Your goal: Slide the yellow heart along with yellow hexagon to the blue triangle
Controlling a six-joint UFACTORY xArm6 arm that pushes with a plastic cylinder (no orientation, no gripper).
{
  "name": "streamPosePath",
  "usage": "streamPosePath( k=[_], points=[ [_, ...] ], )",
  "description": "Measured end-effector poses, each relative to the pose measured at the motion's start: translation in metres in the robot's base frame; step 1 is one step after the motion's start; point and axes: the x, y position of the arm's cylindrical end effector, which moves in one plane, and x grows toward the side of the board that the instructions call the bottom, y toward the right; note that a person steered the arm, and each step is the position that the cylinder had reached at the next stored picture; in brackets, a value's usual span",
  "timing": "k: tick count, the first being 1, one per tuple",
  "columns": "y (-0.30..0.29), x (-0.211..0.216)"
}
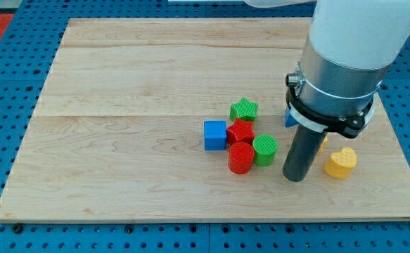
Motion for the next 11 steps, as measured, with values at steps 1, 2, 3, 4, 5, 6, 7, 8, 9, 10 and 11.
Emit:
streamPosePath(
  k=[1,2,3,4,5,6,7,8,9,10,11],
  points=[
    [0.0,0.0],
    [0.0,0.0],
    [-0.002,-0.004],
    [-0.004,0.006],
    [-0.024,0.004],
    [0.011,0.031],
    [0.079,0.057],
    [0.11,0.021],
    [0.078,-0.022],
    [0.044,-0.05],
    [0.049,-0.044]
  ],
)
